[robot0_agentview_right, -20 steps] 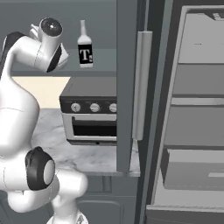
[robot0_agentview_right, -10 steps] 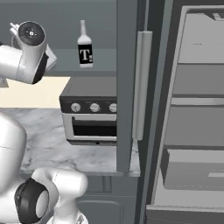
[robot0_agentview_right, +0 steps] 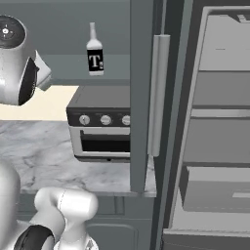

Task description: There is a bowl on the dining counter. Grab a lemon wedge from the fridge and place it in the bowl. Then get the liquor bottle and glass cup from the cabinet and place them next to the bowl.

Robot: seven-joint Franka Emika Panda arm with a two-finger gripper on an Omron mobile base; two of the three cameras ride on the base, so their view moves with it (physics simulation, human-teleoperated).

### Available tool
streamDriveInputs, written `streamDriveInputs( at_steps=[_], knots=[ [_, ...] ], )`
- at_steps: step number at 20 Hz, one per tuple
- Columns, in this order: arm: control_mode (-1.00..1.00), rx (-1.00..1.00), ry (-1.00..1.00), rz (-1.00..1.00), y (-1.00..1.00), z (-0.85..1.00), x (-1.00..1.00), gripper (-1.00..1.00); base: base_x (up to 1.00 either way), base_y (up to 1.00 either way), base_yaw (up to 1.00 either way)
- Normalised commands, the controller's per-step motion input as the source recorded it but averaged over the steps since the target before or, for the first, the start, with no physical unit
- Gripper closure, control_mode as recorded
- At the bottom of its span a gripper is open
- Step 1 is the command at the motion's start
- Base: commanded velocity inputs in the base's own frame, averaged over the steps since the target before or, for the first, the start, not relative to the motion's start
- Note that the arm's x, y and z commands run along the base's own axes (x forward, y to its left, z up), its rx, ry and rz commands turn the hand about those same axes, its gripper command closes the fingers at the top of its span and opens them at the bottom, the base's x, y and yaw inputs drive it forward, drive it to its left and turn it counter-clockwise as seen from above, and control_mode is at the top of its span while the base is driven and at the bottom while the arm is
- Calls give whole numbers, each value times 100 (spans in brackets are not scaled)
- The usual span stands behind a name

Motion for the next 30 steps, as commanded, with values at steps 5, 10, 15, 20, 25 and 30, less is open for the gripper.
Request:
streamDriveInputs(
  at_steps=[5,10,15,20,25,30],
  knots=[
    [-100,-22,39,0,-39,-26,-59,100,0,0,0],
    [-100,-17,34,0,-20,-29,-2,100,0,0,0],
    [-100,-10,15,0,-1,-51,0,100,0,0,0],
    [-100,-2,1,0,0,-55,0,100,0,0,0],
    [100,0,0,0,0,-9,0,100,-43,0,0],
    [100,0,0,0,0,0,0,100,-100,-19,-4]
  ],
)
